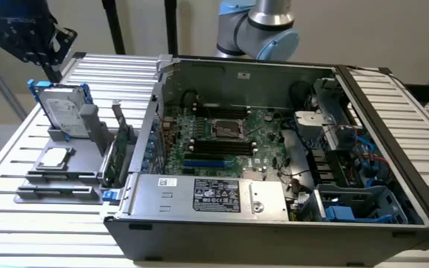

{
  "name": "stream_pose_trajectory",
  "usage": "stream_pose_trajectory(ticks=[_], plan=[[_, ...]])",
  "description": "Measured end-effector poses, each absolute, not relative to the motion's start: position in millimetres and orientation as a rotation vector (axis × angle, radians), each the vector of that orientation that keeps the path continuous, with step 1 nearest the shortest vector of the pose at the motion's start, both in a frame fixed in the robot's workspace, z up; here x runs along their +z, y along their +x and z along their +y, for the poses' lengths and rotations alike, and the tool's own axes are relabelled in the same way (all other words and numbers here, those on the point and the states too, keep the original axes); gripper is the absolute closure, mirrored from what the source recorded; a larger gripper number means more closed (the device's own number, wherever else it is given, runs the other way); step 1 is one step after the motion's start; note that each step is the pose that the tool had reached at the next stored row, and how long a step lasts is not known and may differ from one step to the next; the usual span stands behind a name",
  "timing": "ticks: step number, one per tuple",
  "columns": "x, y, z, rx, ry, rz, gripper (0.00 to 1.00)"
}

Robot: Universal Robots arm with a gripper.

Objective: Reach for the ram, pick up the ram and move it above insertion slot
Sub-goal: 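Reach for the ram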

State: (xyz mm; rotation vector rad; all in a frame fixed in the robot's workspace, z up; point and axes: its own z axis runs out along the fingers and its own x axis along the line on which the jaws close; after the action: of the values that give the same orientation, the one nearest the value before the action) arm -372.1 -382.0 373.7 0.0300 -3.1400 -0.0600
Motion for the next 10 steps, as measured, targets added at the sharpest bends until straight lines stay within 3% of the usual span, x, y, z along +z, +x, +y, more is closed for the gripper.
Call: stream_pose_trajectory(ticks=[10], plan=[[373.7, -372.1, -382.0, -0.060, 0.030, -3.140, 0.89]])
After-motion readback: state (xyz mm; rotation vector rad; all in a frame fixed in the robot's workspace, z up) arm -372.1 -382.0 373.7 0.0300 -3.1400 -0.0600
